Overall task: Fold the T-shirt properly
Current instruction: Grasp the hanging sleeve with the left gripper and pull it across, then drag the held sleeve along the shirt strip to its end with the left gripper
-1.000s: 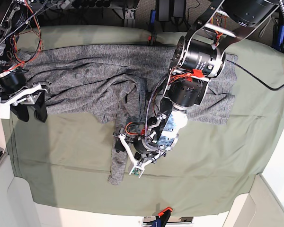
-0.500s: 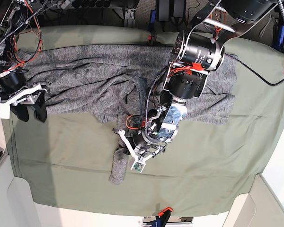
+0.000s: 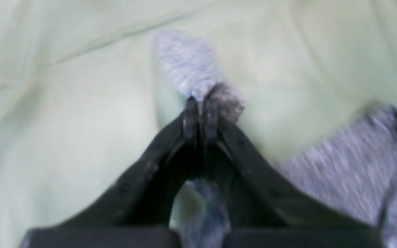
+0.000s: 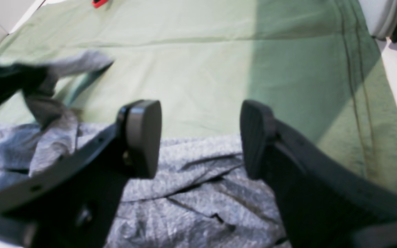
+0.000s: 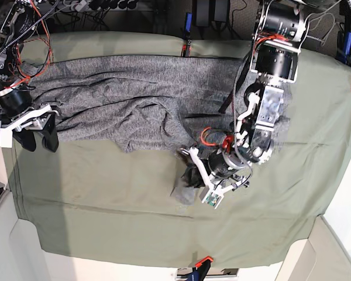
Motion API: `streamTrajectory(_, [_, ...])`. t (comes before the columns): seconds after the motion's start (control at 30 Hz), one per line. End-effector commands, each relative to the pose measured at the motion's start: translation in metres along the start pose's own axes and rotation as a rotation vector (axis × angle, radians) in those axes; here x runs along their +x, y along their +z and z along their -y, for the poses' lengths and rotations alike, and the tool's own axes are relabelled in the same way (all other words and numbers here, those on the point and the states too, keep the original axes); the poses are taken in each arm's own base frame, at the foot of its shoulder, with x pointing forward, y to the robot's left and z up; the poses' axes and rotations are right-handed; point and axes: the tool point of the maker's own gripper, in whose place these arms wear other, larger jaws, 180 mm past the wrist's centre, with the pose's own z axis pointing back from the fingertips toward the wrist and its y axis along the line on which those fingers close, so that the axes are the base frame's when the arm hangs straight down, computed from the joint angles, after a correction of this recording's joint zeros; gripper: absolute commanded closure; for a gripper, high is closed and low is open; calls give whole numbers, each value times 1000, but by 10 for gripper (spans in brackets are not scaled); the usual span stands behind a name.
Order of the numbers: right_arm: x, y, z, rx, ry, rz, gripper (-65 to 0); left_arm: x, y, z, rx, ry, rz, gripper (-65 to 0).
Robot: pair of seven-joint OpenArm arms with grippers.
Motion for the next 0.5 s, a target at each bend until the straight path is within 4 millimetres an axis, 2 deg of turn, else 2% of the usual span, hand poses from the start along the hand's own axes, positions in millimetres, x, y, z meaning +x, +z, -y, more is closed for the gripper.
streamTrajectory(0.0, [17, 2, -3, 13, 15, 58, -360, 24, 11, -11, 23, -33, 77, 0])
streamTrajectory(0.07, [17, 2, -2, 12, 15, 58, -360, 11, 23, -13, 31, -57, 62, 0])
streamTrajectory(0.13, [17, 2, -3, 14, 14, 59, -360, -3, 27, -15, 34, -62, 34, -17])
streamTrajectory(0.23, [18, 2, -3, 15, 13, 60, -360, -14, 26, -17, 35, -62, 5, -250])
streamTrajectory(0.27, [18, 2, -3, 14, 13, 60, -360, -14, 25, -18, 35, -61, 8, -320])
streamTrajectory(0.3, [17, 2, -3, 14, 13, 59, -360, -11, 25, -18, 37, -62, 16, -363])
streamTrajectory(0.37, [17, 2, -3, 14, 13, 58, -360, -2, 25, -21, 42, -68, 38, -373])
streamTrajectory(0.47, [15, 2, -3, 14, 13, 48, -360, 24, 24, -34, 84, -81, 94, -373])
